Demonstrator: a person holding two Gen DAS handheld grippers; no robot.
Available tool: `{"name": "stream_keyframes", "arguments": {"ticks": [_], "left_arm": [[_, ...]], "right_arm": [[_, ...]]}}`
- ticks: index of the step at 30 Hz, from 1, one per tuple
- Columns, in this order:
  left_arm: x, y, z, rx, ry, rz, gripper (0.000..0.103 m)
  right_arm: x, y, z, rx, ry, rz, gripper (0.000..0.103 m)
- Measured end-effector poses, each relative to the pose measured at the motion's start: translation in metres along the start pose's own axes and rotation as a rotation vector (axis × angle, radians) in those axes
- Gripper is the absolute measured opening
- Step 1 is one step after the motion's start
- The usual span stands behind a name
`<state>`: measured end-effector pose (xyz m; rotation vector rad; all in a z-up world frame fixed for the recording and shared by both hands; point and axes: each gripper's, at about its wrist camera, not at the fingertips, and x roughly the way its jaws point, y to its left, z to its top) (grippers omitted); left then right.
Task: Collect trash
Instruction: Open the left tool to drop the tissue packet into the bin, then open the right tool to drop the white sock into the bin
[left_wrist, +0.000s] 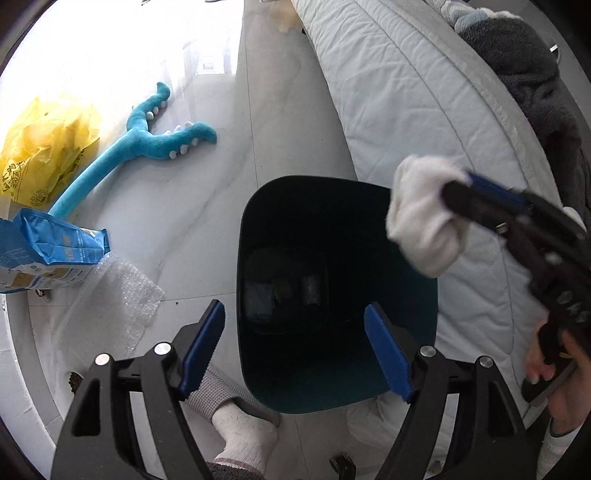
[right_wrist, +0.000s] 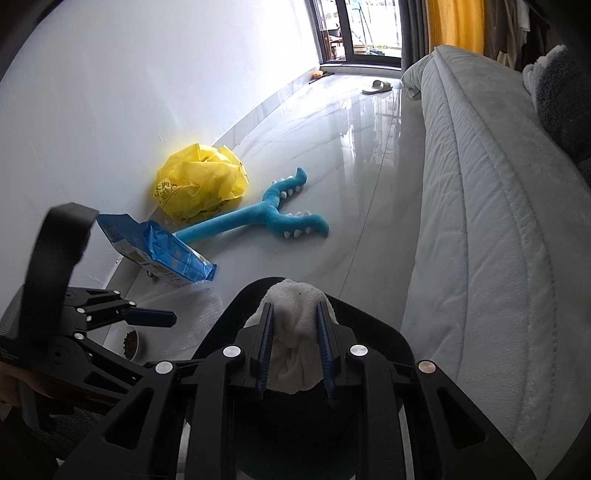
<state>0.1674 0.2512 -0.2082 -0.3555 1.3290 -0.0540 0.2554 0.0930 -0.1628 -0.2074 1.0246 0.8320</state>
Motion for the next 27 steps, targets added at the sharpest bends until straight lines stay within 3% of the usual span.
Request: {"name": "stream_keyframes", "arguments": {"ticks": [18,27], "left_arm": [[-0.052,0.009,0.005,0.045,-0.190,0.057,0.081],[-0.085,-0.004,0.010,0.086,-0.342,0.067,0.076]], "right_arm": [[0.058,0.006,-0.023,0.024,0.151,0.002,0.023],[0.074,0.016,-0.036,-0.007,0.230,-0.008,0.024]]}}
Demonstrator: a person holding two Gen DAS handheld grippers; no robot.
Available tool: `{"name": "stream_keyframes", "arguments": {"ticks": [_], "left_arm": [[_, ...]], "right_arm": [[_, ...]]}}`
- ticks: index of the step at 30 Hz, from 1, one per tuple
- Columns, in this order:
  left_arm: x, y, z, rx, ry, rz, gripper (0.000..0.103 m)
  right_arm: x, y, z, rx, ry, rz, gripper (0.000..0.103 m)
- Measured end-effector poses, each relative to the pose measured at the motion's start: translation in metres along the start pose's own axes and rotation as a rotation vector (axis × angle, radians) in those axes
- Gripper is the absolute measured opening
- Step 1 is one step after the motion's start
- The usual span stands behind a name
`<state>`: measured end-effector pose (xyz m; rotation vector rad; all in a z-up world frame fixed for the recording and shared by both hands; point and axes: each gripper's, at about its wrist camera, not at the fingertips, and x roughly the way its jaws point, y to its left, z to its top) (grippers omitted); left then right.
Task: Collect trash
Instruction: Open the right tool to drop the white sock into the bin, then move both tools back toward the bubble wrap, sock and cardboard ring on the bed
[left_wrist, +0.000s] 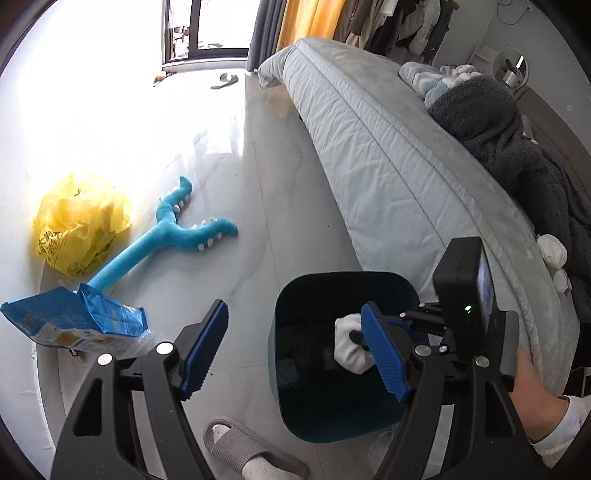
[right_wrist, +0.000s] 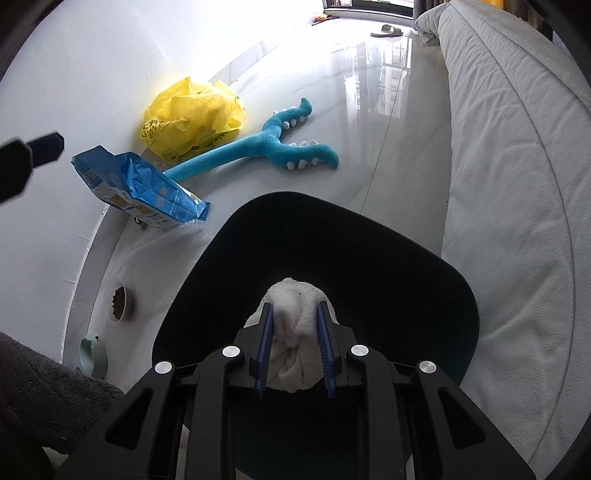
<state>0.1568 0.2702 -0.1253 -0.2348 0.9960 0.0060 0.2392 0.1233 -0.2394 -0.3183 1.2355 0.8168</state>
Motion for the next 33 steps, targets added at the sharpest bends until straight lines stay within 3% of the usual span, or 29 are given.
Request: {"name": "stream_keyframes", "arguments": {"ticks": [6,20,26,33], "left_arm": [[-0.022,-0.005,0.013,-0.001,-0.119,-0.010,0.068],[-0.069,-0.041,0.041,0.033,-0.344,0.002,0.061],[-0.076,-0.062,0.047,0.037,-0.380,-0.016,0.061],[-0.080,-0.087,0.052,0.064,-0.415,-0.020,0.061]], "right_arm": [[0.009,0.001,-0.006,0.012,0.042,-0.027,0.027],[-0.025,0.005,-0.013,0.007,0.031,0.018,0.054],[-0.059,0.005,-0.014,0.002,-0.029,0.075,0.061],[-0.121,0.002,-0.017,-0.040,-0.173,0.138,0.068]]}}
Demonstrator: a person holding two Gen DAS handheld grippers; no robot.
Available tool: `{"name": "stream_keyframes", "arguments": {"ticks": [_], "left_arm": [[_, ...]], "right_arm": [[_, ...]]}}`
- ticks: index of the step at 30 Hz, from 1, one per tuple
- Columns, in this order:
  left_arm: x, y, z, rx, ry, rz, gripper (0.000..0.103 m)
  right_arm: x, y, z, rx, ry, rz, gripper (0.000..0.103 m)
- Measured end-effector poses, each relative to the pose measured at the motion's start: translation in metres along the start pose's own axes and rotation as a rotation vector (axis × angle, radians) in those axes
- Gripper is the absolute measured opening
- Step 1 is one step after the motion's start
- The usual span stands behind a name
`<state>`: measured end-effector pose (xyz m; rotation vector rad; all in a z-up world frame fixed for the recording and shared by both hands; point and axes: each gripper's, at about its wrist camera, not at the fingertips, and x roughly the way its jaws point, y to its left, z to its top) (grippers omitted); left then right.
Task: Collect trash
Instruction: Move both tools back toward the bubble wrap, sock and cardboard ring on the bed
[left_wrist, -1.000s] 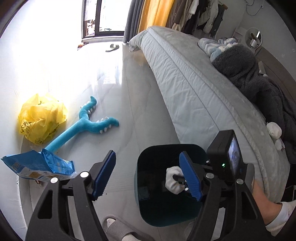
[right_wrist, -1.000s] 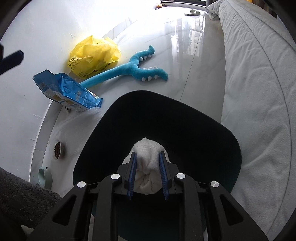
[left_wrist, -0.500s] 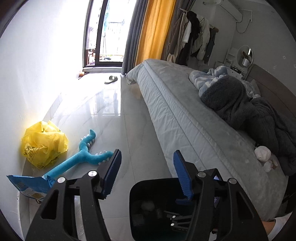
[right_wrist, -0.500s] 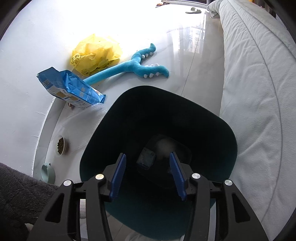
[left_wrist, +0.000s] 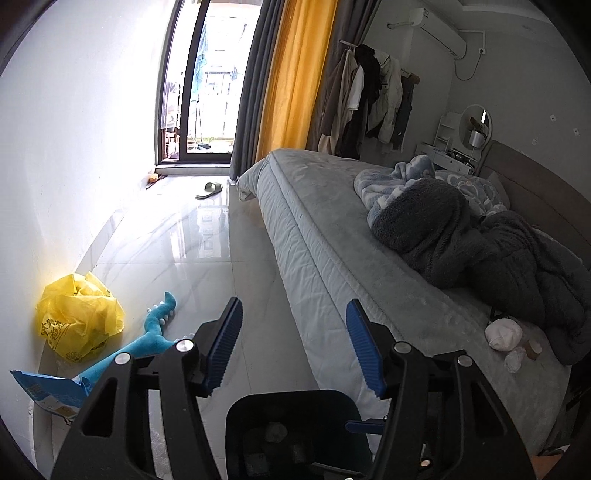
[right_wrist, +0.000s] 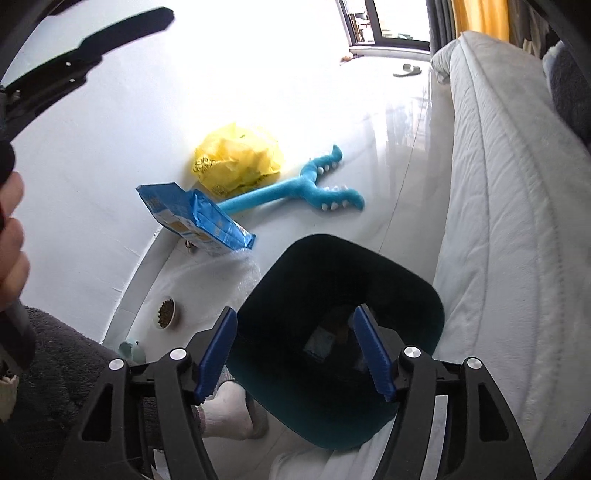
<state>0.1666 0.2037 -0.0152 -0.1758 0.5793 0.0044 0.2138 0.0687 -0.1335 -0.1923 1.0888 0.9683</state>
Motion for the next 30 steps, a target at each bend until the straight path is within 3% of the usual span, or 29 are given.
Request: {"name": "stream_keyframes", "arguments": {"ticks": [8,13,30], "left_arm": [[0.007,-0.035,0.005,0.018,-0.012,-0.041,0.061],[0.020,-0.059,0.001,0.022,0.020,-0.079,0.062],[0.053,-0.143,-0.022,0.110,0.098,-0.151,0.068]], "right_arm": [[-0.060,-0.018,-0.009,-0.028,-0.126,-0.063,0.072],[-0.087,-0.036,-0.020,-0.028,-0.176,-0.114,0.073],[-0.175,-0.127,-0.074,0.097,-0.329,-0.297,0.075]]}}
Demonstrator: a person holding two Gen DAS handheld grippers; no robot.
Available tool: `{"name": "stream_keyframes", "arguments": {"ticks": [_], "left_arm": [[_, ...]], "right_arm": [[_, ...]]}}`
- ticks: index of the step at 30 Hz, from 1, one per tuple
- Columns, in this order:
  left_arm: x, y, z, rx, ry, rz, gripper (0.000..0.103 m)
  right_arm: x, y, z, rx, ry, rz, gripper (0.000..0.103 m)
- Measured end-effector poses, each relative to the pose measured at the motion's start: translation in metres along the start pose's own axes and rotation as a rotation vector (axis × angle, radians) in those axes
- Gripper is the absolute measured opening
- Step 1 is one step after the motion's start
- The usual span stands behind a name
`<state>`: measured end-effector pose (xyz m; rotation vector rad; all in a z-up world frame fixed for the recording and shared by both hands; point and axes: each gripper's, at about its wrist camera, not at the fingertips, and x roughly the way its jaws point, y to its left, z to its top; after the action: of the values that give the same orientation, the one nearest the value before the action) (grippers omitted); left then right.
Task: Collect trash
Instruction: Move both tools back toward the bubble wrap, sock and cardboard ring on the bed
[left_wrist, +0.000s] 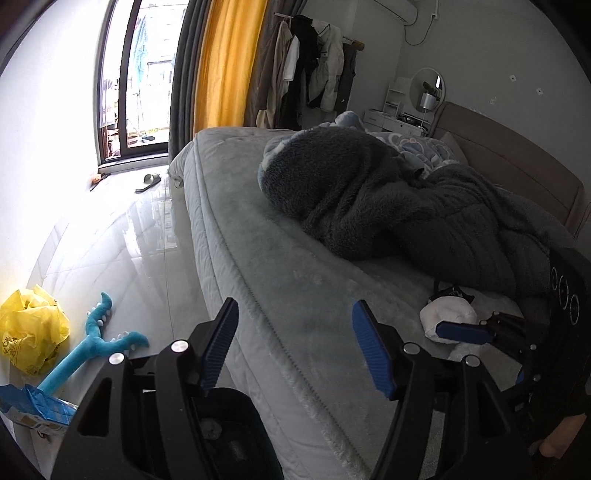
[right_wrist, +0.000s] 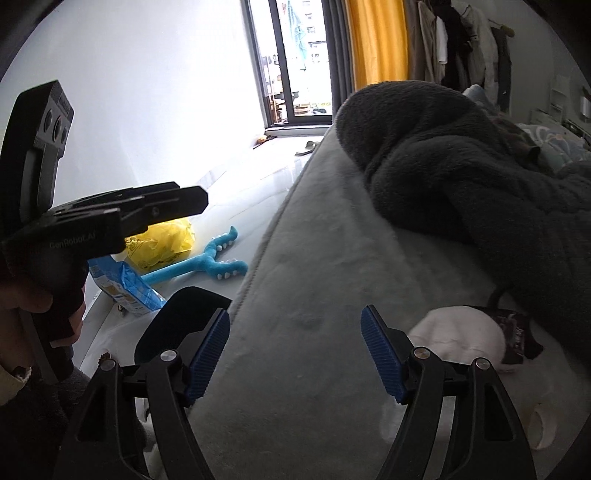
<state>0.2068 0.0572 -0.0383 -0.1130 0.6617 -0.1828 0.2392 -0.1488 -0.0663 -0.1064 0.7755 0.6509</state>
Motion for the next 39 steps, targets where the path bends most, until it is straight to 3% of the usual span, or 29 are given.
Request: {"name": "stream_keyframes", "arguments": {"ticks": [11,22,29,39], "left_arm": [[0.026,-0.056,-0.004,0.068,0.029,-0.091,0.074],[0.049,-0.105,-0.022,0.143,0.112,-0.270,0.079],[0.060,-0.128,-0.031,0.176,0.161,-0.358,0.083],[0.080,-0.161,-0.047,0.235,0.232,-0.396,0.083]], "right_arm": [[-0.035,-0.066,-0.017,0.081,-0.050,-0.088,0.076],[-0.060,-0.112,-0.037,0.164,-0.059,-0.172,0.076],[-0.061,-0.135,-0.050,0.200,-0.026,-0.193,0.079],[-0.060,-0.148,-0.070,0.168,0.037,-0.248,0.079]]}}
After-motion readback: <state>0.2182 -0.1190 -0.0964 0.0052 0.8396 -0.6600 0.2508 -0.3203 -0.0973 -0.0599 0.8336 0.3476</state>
